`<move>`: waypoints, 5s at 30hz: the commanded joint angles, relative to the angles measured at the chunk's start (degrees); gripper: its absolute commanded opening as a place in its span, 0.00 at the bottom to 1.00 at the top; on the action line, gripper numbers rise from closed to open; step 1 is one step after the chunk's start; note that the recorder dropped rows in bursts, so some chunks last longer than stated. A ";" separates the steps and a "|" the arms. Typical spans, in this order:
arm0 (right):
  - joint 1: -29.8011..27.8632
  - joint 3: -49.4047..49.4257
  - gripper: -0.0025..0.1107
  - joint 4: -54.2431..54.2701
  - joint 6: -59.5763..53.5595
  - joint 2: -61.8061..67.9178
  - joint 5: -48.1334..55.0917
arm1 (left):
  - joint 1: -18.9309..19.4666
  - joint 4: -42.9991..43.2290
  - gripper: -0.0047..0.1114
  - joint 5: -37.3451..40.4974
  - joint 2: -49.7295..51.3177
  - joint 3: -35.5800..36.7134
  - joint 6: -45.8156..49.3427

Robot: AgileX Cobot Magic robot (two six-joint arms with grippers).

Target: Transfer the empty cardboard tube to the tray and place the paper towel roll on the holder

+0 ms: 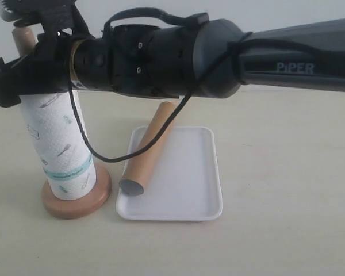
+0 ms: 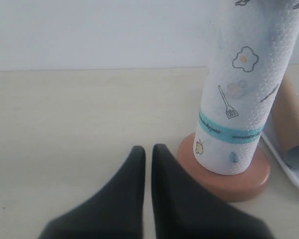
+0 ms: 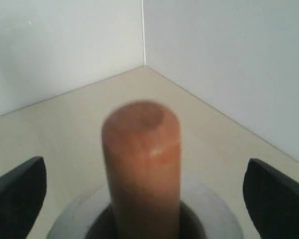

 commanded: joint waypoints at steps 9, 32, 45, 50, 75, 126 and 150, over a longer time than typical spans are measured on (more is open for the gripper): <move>-0.08 -0.22 0.95 0.31 -0.06 -12.85 1.82 | -0.26 0.09 0.08 -0.02 -0.09 0.20 0.24; -0.08 11.29 0.05 16.40 -25.60 -47.69 69.61 | -0.26 0.09 0.08 -0.02 -0.09 0.20 0.24; -0.08 13.26 0.02 20.20 -30.91 -63.24 76.46 | -0.26 0.09 0.08 -0.02 -0.09 0.20 0.24; -0.08 13.26 0.02 20.03 -30.53 -66.96 76.46 | -0.26 0.09 0.08 -0.02 -0.09 0.20 0.24; -41.63 41.32 0.02 39.69 -30.13 -94.87 55.62 | -0.26 0.09 0.08 -0.02 -0.09 0.20 0.24; -48.17 93.73 0.02 60.04 -60.98 -115.27 26.41 | -0.26 0.09 0.08 -0.02 -0.09 0.20 0.24; -50.20 93.73 0.02 60.26 -60.56 -115.27 26.41 | -0.26 0.09 0.08 -0.02 -0.09 0.20 0.24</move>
